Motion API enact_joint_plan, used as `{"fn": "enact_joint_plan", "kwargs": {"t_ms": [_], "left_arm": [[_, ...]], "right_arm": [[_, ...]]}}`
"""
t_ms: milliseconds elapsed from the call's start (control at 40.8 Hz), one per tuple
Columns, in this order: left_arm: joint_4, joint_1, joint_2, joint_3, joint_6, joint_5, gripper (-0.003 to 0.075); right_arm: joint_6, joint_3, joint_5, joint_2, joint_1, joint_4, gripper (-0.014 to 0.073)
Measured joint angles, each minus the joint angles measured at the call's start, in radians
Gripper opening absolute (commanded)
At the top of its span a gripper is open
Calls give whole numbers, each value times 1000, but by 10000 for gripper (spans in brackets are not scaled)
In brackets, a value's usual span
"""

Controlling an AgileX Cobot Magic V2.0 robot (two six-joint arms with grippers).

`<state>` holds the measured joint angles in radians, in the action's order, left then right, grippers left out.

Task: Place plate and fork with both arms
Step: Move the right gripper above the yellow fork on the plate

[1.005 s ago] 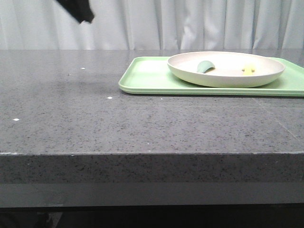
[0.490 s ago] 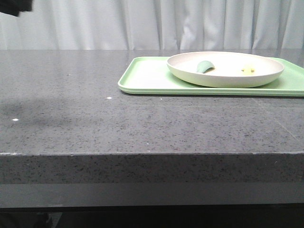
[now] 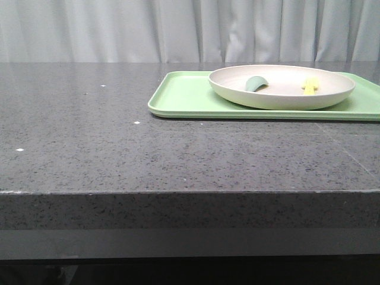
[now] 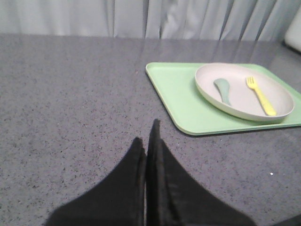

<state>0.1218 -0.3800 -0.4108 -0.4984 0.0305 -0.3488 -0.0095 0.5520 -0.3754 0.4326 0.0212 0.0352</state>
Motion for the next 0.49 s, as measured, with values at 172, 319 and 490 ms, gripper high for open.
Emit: {"fn": "enact_joint_plan", "kwargs": {"t_ms": [172, 319, 490], "left_arm": [[0, 0, 179, 63, -2, 8, -18], [0, 0, 251, 94, -2, 10, -18], [0, 0, 257, 98, -2, 10, -18]], "right_arm": [[0, 0, 0, 0, 0, 0, 602], [0, 0, 0, 0, 0, 2, 602], [0, 11, 19, 66, 0, 21, 602]]}}
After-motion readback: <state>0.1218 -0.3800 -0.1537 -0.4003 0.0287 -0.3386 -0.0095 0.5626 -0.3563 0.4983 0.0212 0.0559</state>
